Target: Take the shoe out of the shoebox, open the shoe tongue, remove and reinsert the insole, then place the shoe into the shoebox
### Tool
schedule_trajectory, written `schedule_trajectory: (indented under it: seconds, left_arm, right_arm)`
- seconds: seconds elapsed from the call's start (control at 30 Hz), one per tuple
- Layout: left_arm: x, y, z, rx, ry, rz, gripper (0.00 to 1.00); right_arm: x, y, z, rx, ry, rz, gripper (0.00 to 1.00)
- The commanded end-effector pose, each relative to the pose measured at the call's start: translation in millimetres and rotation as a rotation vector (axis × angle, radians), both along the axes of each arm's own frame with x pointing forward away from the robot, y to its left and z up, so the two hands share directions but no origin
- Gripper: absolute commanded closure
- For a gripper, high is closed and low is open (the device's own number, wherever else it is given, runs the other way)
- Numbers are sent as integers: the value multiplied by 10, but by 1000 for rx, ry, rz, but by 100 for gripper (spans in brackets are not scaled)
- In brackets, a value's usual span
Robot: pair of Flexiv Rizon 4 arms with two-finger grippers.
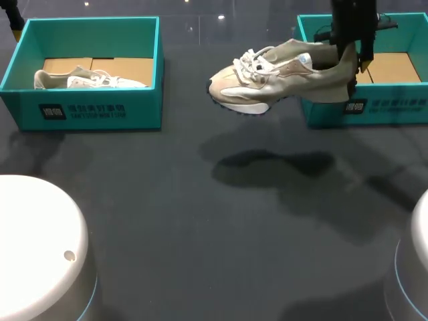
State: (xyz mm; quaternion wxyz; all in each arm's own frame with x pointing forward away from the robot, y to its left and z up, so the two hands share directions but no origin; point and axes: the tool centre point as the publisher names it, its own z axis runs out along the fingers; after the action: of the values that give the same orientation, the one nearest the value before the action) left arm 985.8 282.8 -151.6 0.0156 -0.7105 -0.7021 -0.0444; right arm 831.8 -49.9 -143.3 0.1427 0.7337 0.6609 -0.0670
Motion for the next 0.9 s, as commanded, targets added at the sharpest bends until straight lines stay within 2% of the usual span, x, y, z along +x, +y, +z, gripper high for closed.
schedule_trajectory:
  seconds: [0.03, 0.37, 0.47, 0.7, 0.9]
  left_arm:
    - [-11, 6, 1, 2, -2, -1, 0]
    - [-11, 6, 1, 2, -2, -1, 0]
    - [-11, 6, 1, 2, -2, -1, 0]
    - [-11, 6, 1, 2, -2, -1, 0]
    - [-11, 6, 1, 2, -2, -1, 0]
  right_arm:
    - [-34, -17, 9, 2, -34, 9, 100]
    - [-34, -17, 9, 2, -34, 9, 100]
    - [-229, 84, -97, -23, -57, 16, 100]
    - [-769, 302, -347, -25, -37, 10, 100]
    - [-1022, 655, -484, -30, -21, -11, 100]
